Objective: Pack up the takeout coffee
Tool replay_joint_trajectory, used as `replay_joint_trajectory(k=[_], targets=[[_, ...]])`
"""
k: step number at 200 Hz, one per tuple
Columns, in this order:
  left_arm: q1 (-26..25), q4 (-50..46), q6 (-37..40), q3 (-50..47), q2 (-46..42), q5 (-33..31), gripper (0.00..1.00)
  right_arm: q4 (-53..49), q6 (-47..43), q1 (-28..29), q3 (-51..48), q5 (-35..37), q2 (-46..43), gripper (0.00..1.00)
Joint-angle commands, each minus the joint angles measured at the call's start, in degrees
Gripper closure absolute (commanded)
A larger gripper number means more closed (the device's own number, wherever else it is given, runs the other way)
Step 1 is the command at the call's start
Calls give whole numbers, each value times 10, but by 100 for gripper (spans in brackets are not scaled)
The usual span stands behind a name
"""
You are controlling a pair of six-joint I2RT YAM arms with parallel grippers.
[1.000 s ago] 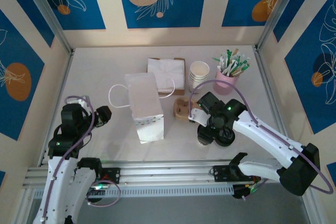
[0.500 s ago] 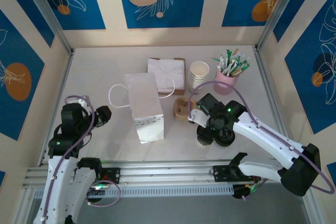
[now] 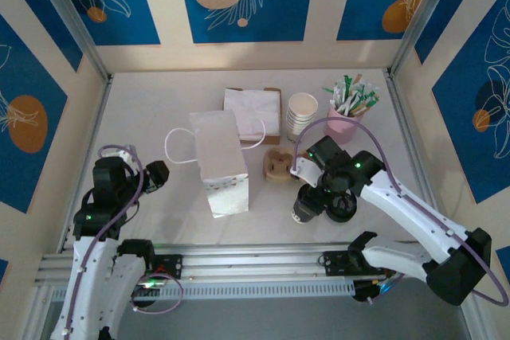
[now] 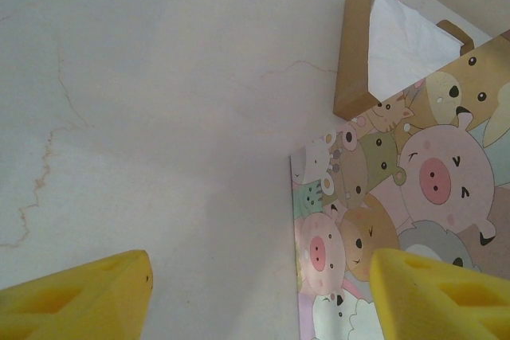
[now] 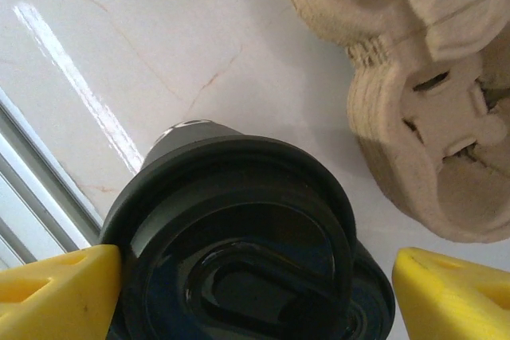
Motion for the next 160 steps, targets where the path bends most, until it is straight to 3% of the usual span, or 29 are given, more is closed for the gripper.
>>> replay_joint_trajectory(k=[1,22,50,99,160], targets=[[9,12,6,-4,2,9,28,-20,1,5,21,2,5,10],[9,13,5,-4,2,9,28,-1,5,0,27,-73,-19,9],[10,12,5,-4,3,8,28,-26,-11,24,19,1,-1,8],[10,11,5,-4,3,7,28,-16,20,28,25,-49,0,6],[11,12,5,-3,3,9,28,40,31,24,57,64,-57,1]])
